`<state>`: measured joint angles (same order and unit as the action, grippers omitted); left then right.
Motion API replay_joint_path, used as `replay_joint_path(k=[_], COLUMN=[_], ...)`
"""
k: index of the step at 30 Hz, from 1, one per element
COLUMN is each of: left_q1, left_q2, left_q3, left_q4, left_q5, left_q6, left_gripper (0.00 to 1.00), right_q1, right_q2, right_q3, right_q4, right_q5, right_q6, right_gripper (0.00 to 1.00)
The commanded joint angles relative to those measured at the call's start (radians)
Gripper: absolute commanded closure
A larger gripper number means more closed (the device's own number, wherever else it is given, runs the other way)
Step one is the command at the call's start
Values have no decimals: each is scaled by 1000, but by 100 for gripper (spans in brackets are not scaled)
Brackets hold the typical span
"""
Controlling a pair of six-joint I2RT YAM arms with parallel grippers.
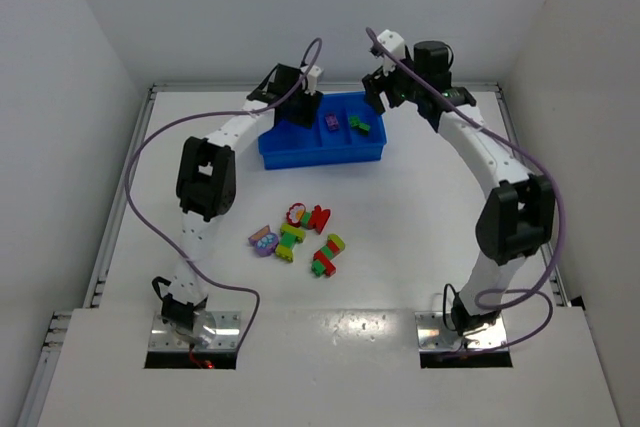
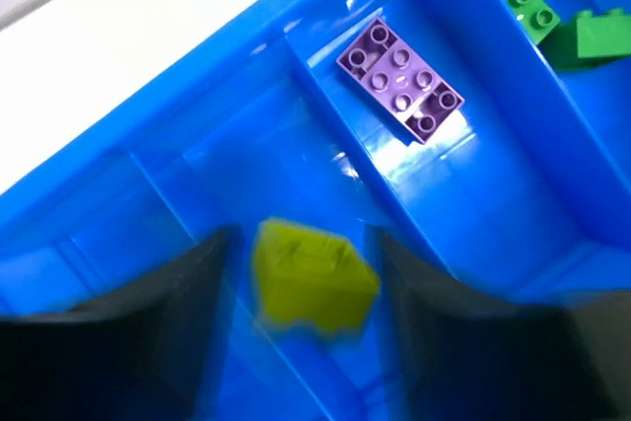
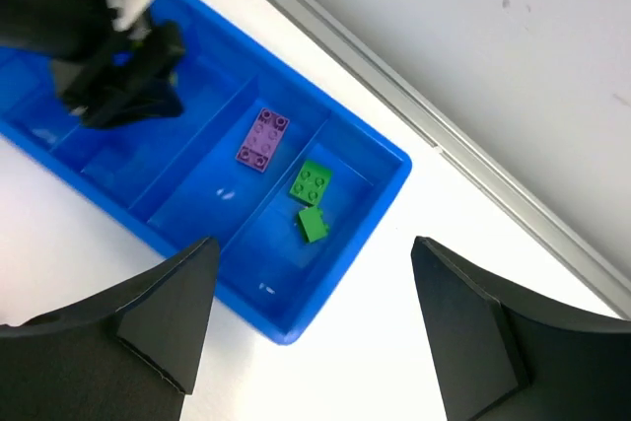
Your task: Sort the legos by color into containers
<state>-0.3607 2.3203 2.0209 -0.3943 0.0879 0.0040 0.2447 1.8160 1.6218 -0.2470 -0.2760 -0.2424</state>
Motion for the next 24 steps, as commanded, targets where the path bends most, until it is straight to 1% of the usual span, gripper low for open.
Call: replay_joint_path(k=[1, 2, 4, 5, 6, 7, 8, 9, 10, 11, 12, 14, 15, 17, 18, 19, 20, 22, 24], left_q1=[-6, -6, -6, -6, -6, -6, 6, 6, 23, 37, 37, 51, 72, 92, 118, 130, 146, 184, 212], left_q2=[-2, -2, -15, -15, -33, -48, -88, -111, -139, -207, -246, -332, -420, -507, -545, -617, -651, -732, -775], left_q3=[65, 65, 65, 56, 56, 41, 21, 9, -5, -49, -79, -149, -228, -312, -385, -418, -451, -531, -576], left_q4=[31, 31, 31, 31, 31, 31, 31, 31, 31, 31, 31, 40, 40, 51, 51, 51, 51, 25, 12], left_q5=[-16, -16, -25, -25, -34, -34, 8, 38, 67, 117, 139, 171, 196, 219, 237, 237, 252, 262, 262], left_q6=[-4, -4, -15, -24, -24, -33, -56, -71, -87, -102, -114, -127, -136, -136, -147, -147, -147, -138, -137], left_gripper=[24, 14, 11, 11, 11, 11, 11, 11, 11, 12, 12, 12, 12, 12, 12, 12, 12, 12, 12], right_q1=[-8, -8, -8, -18, -18, -18, -18, -18, -18, -3, 14, 37, 72, 109, 145, 162, 178, 229, 264], right_q2=[-50, -50, -76, -92, -92, -102, -103, -112, -112, -128, -144, -202, -219, -242, -242, -242, -242, -233, -233], right_q3=[-82, -95, -131, -152, -161, -161, -171, -183, -194, -235, -264, -363, -394, -460, -473, -473, -485, -511, -531], right_q4=[-26, -41, -113, -142, -173, -269, -332, -394, -511, -549, -573, -583, -583, -574, -574, -574, -584, -571, -548], right_q5=[-63, -78, -170, -246, -288, -333, -409, -443, -471, -485, -509, -552, -552, -552, -561, -562, -571, -571, -571], right_q6=[-52, -101, -168, -254, -297, -358, -515, -600, -689, -827, -875, -937, -977, -1005, -1024, -1025, -1037, -1037, -1037], right_gripper=[21, 21, 22, 24, 24, 25, 26, 26, 26, 26, 26, 26, 25, 23, 23, 22, 22, 16, 6])
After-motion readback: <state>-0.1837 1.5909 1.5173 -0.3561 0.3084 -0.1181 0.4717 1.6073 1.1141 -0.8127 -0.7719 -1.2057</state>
